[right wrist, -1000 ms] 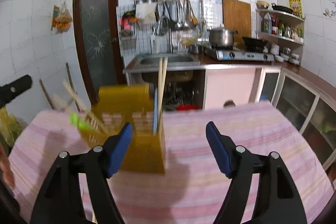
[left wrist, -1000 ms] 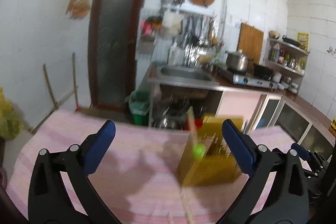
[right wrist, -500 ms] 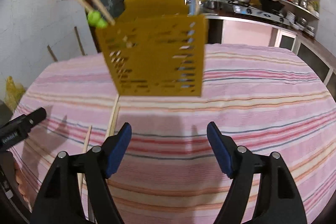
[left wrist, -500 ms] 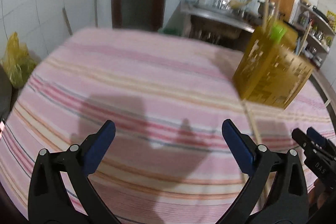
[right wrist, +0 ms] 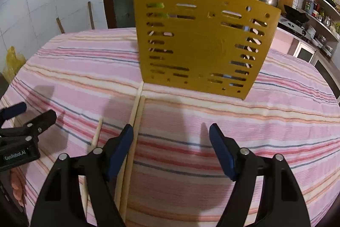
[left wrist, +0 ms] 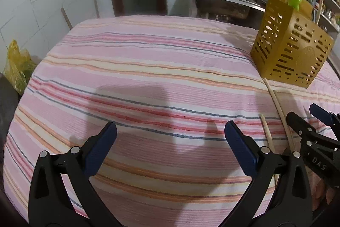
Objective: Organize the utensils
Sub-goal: 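Open both tools and withdraw them toward the chopsticks on the table, then grasp a chopstick with the right tool while the left tool grasps another chopstick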
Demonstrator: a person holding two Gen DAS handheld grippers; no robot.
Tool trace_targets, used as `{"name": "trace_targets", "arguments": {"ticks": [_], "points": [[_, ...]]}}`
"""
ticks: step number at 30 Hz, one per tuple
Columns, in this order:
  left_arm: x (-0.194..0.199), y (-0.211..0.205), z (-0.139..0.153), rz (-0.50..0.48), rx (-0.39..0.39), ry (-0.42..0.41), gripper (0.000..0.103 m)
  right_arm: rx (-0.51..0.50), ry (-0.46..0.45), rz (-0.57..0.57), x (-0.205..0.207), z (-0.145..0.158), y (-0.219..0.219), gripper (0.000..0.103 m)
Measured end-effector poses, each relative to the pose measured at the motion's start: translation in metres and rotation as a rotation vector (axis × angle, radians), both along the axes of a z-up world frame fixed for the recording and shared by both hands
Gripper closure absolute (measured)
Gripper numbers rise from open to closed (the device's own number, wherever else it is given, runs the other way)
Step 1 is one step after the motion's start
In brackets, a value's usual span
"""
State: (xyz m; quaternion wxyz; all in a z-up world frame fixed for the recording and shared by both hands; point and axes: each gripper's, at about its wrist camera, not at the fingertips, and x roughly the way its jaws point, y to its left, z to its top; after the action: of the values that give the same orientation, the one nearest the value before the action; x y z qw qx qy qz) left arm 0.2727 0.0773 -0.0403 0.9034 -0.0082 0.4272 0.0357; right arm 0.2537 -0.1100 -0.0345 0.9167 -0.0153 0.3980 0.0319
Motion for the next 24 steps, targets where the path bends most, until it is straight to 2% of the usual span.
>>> {"name": "trace_targets", "arguments": {"ticks": [5, 8, 11, 13, 14, 15, 20, 24], "points": [[-0.002, 0.002, 0.001, 0.007, -0.006, -0.002, 0.005, -0.012, 0.031, 0.011, -0.002, -0.004, 0.003, 0.031], [-0.003, 0.005, 0.001, 0.021, -0.023, -0.006, 0.005, -0.037, 0.036, 0.018, -0.002, -0.005, 0.008, 0.038], [-0.002, 0.007, 0.001, 0.024, -0.05, 0.002, 0.005, -0.026, 0.055, 0.02, 0.006, -0.006, 0.012, 0.055], [-0.001, 0.008, 0.0, 0.017, -0.078, 0.012, 0.005, -0.038, 0.065, 0.028, 0.013, -0.006, 0.02, 0.075], [-0.001, 0.009, 0.0, 0.015, -0.091, 0.014, 0.005, -0.038, 0.067, 0.03, 0.014, -0.006, 0.021, 0.081], [-0.002, 0.009, -0.001, 0.014, -0.107, 0.016, 0.005, -0.04, 0.071, 0.032, 0.014, -0.006, 0.024, 0.093], [-0.005, 0.0, -0.003, -0.018, -0.185, 0.044, 0.006, -0.039, 0.077, 0.006, 0.001, -0.005, 0.011, 0.096], [-0.006, -0.02, -0.001, -0.04, -0.166, 0.043, 0.006, -0.021, 0.077, -0.037, -0.02, -0.001, -0.027, 0.096]]}}
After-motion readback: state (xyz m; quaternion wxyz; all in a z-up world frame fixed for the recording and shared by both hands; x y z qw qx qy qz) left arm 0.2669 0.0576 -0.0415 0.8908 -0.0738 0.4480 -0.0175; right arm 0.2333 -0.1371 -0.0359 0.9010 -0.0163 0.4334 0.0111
